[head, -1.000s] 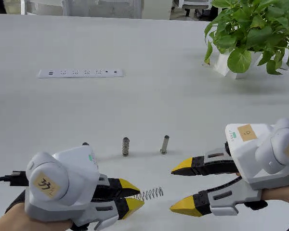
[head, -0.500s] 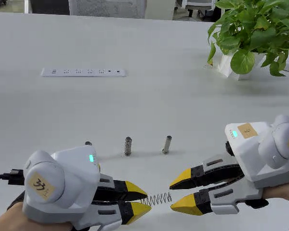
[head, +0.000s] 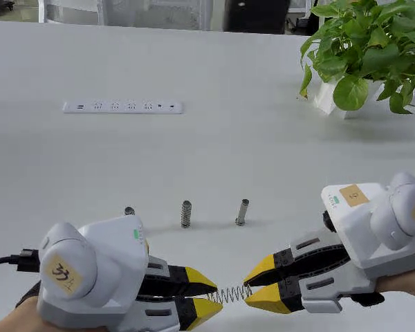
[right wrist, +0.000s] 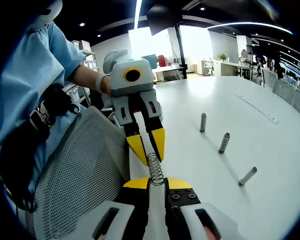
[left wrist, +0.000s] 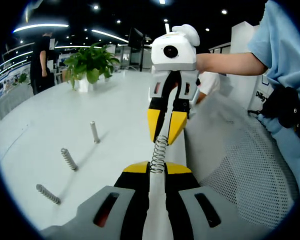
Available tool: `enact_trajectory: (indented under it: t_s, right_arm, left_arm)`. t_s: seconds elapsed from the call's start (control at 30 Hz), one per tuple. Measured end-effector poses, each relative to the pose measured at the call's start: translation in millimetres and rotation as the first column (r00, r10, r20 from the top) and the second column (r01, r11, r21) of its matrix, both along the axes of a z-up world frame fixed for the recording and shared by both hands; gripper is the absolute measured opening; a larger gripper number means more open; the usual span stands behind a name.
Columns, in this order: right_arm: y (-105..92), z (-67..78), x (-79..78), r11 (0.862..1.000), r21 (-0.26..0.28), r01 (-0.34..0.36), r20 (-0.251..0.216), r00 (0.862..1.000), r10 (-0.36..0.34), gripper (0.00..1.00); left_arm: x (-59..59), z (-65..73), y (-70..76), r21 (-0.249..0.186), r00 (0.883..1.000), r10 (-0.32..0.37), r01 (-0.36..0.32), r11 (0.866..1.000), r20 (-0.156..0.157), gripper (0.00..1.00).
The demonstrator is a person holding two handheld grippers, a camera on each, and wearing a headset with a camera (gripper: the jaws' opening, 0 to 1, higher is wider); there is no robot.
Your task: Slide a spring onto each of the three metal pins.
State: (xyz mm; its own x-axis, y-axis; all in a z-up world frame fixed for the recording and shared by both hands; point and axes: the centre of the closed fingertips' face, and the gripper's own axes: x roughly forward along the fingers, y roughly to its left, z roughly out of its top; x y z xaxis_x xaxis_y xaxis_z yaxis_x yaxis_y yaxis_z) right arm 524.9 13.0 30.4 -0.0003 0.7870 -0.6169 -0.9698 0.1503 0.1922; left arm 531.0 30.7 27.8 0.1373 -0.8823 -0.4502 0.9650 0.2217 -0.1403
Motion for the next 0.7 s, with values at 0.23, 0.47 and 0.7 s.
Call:
enact_trajectory:
  t_s: [0.23,0.47,0.7]
  right_arm:
    - [2.8,6.2,-0.4,1.000,-0.015,-0.017,0.030,0.999,0.018,0.07]
    - [8.5,17.5,1.3,0.999,-0.022,-0.035,0.073,0.997,0.037,0.07]
    - [14.9,24.6,2.6,0.998,-0.028,-0.051,0.108,0.993,0.054,0.07]
  left_arm:
    - [-0.5,-1.8,0.2,0.005,1.000,0.004,-0.004,1.000,-0.003,0.07]
    - [1.4,-1.7,0.7,0.010,1.000,0.012,-0.012,1.000,0.000,0.07]
    - [1.0,-1.5,0.4,0.008,1.000,0.015,-0.015,1.000,0.001,0.07]
